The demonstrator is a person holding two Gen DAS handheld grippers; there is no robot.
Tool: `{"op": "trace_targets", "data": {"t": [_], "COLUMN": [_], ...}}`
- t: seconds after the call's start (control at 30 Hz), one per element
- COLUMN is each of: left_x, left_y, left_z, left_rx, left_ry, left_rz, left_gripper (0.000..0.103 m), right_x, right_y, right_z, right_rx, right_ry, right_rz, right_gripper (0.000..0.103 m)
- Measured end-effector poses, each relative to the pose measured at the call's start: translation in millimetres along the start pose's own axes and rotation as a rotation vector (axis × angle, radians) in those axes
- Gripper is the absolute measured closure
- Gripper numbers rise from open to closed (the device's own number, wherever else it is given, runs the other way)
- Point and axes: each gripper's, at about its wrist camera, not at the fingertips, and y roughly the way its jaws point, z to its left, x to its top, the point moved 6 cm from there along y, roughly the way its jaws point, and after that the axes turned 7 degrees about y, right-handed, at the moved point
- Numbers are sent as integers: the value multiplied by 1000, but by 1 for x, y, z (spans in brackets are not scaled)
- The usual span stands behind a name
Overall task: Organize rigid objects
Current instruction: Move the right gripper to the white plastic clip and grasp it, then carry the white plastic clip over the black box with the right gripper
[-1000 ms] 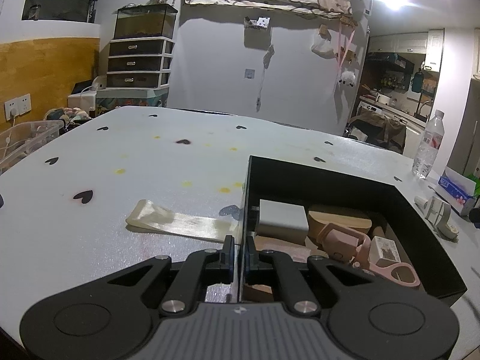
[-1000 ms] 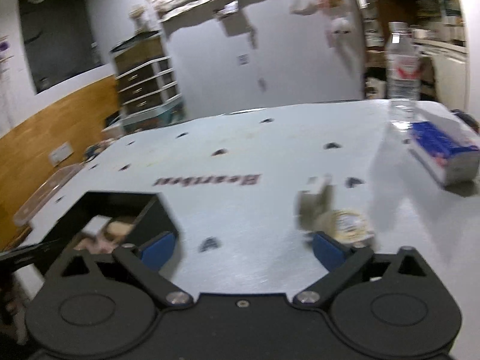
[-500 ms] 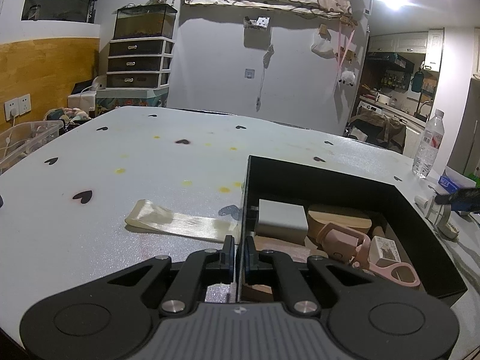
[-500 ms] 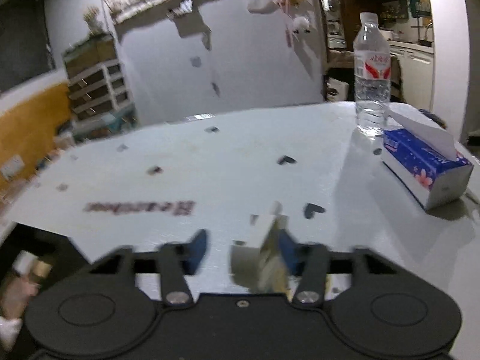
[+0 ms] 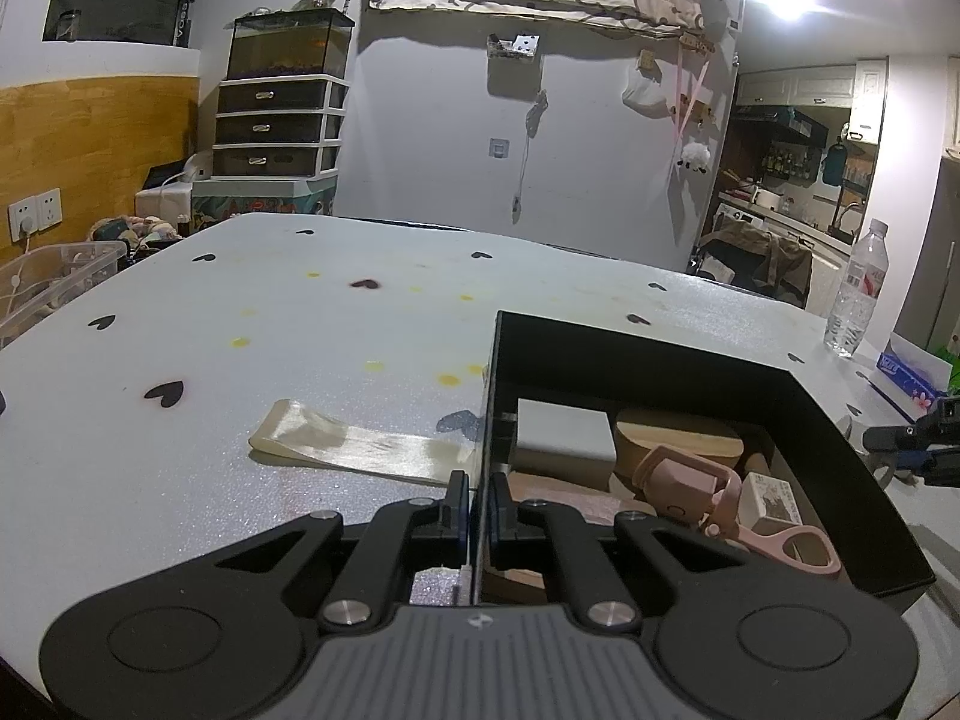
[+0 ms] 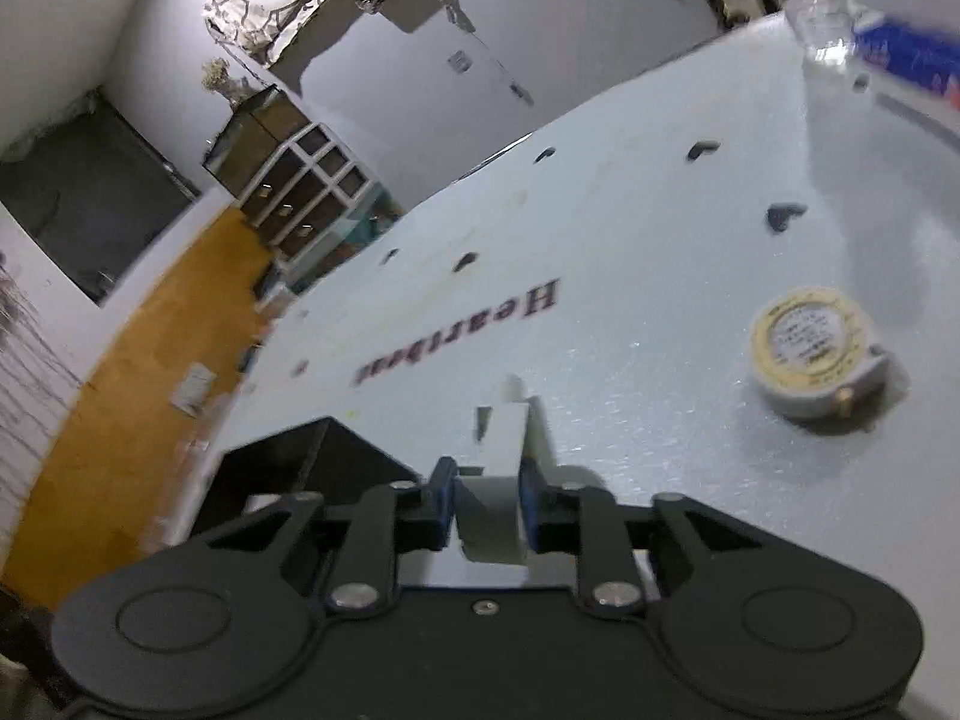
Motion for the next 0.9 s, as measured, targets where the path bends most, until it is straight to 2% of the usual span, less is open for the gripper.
{"op": "trace_targets", "data": {"t": [0.03,0.1,0.27,0.33,0.73,0.8,0.83,0.9], "left_x": [0,0,1,1,1,1,1,1], "left_y": [0,0,0,0,0,0,0,0], "left_z": [0,0,0,0,0,0,0,0], "left_rx": [0,-1,-1,-1,-3,-3,-3,-4], "left_ry": [0,-1,0,0,-2,-2,-2,-2], "left_rz": [0,0,0,0,0,0,0,-1], "left_gripper": [97,96,96,96,96,96,97,97], "right_x": [-1,-1,8,12,10,8,7,6], "right_y": [-1,-4,-3,1,34,33,33,31], "right_z": [2,2,-1,1,5,7,8,9], "right_rx": [-56,-120,-91,-107,-153,-148,-137,-157], "right_ry": [-62,-137,-177,-213,-383,-397,-397,-404], "right_rz": [-25,-51,-54,-60,33,34,37,35], "right_gripper": [57,52,38,34,36,44,53,55]}}
